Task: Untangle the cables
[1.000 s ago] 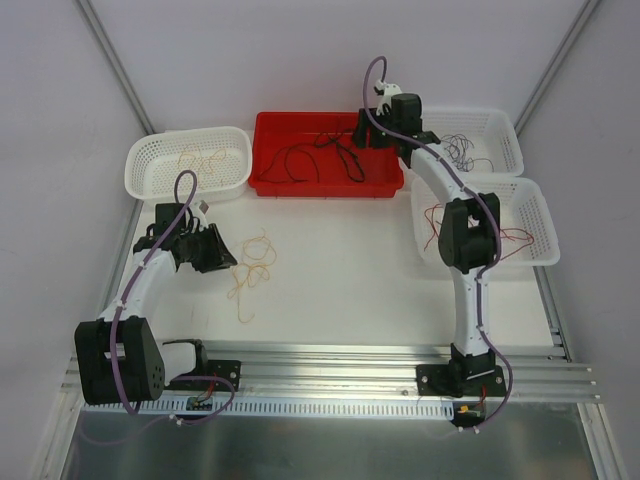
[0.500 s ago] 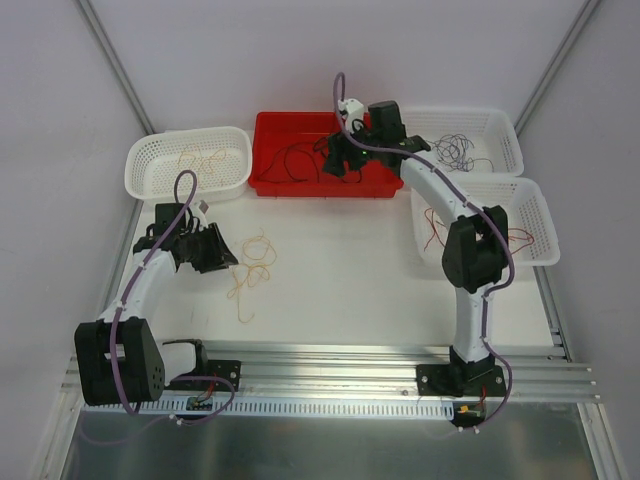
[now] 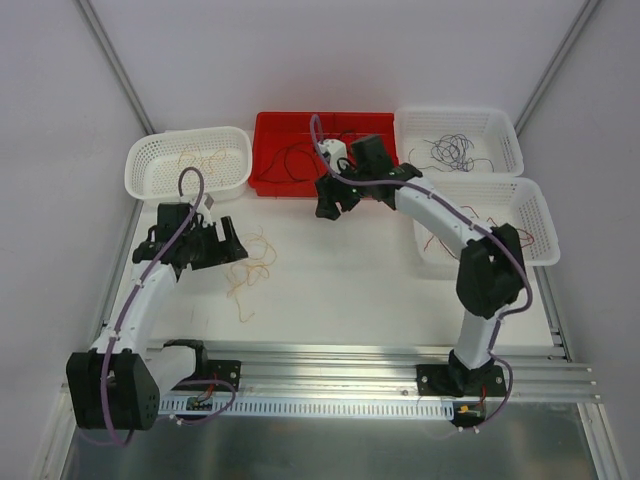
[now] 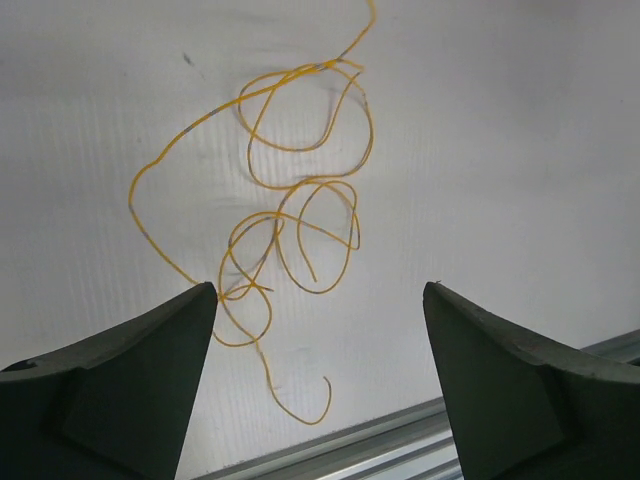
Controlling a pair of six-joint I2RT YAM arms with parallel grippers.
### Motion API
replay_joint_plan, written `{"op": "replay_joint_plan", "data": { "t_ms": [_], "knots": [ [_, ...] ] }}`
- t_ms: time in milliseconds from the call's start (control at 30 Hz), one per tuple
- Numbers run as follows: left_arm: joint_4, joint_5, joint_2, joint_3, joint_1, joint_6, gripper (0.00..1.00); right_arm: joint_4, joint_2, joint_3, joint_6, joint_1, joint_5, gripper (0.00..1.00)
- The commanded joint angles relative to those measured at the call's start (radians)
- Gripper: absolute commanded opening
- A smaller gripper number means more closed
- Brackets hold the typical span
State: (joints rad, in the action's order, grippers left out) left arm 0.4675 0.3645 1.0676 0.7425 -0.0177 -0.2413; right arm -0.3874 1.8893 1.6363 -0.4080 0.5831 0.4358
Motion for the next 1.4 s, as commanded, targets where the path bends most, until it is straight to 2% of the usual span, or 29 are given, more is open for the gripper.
{"op": "replay_joint_plan", "data": {
  "t_ms": [0,167,300,433,567,600,733,900,1067,1367],
  "knots": [
    [-0.003,-0.106,-0.052,0.090,0.071,0.046,0.87,0.047,-0.235,-0.145,0.049,0.004,-0.031,0.71],
    [-0.003,-0.200,0.050,0.280,0.200,0.166,0.92,0.010,-0.461,-0.291,0.083,0.004,-0.071,0.76],
    [-0.003,-0.216,0.222,0.431,0.260,0.259,0.92,-0.007,-0.613,-0.395,0.144,0.004,-0.133,0.84],
    [-0.004,-0.219,0.382,0.604,0.320,0.456,0.89,-0.037,-0.752,-0.493,0.175,0.004,-0.158,0.90],
    [-0.004,-0.182,0.535,0.737,0.328,0.562,0.76,-0.074,-0.878,-0.579,0.186,0.004,-0.157,0.92],
    [-0.004,-0.173,0.589,0.780,0.328,0.577,0.68,-0.083,-0.924,-0.604,0.189,0.004,-0.158,0.91],
    [-0.003,-0.134,0.722,0.883,0.328,0.628,0.60,-0.137,-1.021,-0.647,0.202,0.004,-0.172,0.92],
    [-0.003,-0.110,0.885,1.020,0.328,0.668,0.53,-0.189,-1.090,-0.658,0.209,0.004,-0.203,0.92],
    [-0.003,-0.113,1.024,1.135,0.328,0.677,0.44,-0.245,-1.082,-0.629,0.202,0.006,-0.224,0.92],
    [-0.003,-0.099,1.114,1.203,0.328,0.685,0.36,-0.263,-1.070,-0.633,0.210,0.004,-0.235,0.92]
  ]
}}
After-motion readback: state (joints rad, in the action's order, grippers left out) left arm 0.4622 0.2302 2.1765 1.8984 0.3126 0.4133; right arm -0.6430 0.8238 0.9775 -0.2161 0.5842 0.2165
